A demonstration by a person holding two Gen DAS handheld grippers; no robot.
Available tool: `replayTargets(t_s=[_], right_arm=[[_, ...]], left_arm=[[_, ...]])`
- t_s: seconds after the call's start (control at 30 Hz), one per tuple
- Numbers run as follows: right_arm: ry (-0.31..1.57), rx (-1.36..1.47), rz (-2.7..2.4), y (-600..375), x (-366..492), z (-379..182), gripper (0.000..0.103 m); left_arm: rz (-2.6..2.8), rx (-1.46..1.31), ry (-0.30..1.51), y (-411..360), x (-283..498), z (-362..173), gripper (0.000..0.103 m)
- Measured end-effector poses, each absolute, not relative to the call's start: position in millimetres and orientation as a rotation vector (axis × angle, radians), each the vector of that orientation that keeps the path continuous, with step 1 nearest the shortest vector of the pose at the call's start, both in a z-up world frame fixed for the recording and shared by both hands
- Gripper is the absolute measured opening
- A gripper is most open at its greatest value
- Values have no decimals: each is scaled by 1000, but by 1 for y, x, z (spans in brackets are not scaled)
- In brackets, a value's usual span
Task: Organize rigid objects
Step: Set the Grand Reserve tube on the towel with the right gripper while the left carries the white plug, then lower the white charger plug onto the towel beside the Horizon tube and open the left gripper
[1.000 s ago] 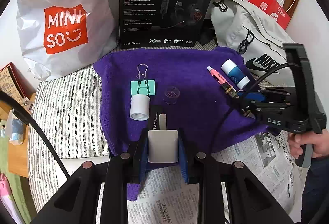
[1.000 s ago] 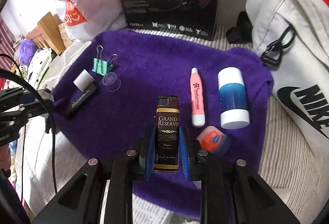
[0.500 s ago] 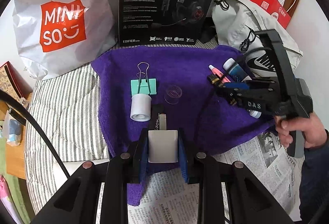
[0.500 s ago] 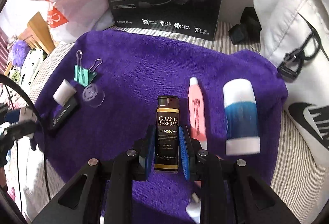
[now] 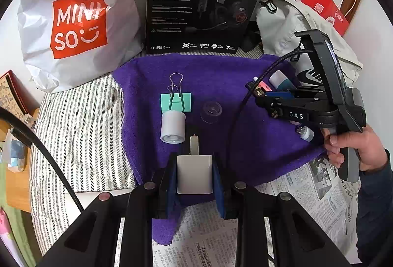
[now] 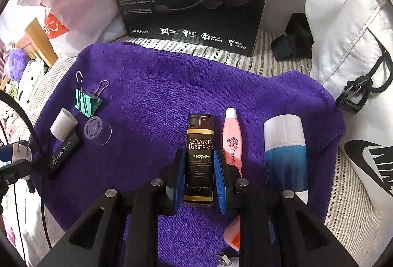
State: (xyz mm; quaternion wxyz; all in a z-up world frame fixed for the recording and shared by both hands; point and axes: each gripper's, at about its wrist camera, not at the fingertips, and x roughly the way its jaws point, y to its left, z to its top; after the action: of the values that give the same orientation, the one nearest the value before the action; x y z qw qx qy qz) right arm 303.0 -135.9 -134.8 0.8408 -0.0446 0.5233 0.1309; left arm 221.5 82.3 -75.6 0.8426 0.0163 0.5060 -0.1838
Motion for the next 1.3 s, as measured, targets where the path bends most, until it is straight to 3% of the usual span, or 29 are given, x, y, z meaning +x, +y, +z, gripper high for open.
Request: replayTargets(t_s=[0.3, 0.77, 1.3], right_arm=[[1109, -48, 279, -144, 291, -133, 30], [1057, -3, 282, -173, 233, -99, 30], [1059, 10, 261, -204, 192, -100, 31]], left_arm=[[-375, 28, 1072, 84, 218, -75, 25], [-402, 8, 1080, 72, 211, -74, 25], [-442, 75, 1140, 31, 242, -104, 25]])
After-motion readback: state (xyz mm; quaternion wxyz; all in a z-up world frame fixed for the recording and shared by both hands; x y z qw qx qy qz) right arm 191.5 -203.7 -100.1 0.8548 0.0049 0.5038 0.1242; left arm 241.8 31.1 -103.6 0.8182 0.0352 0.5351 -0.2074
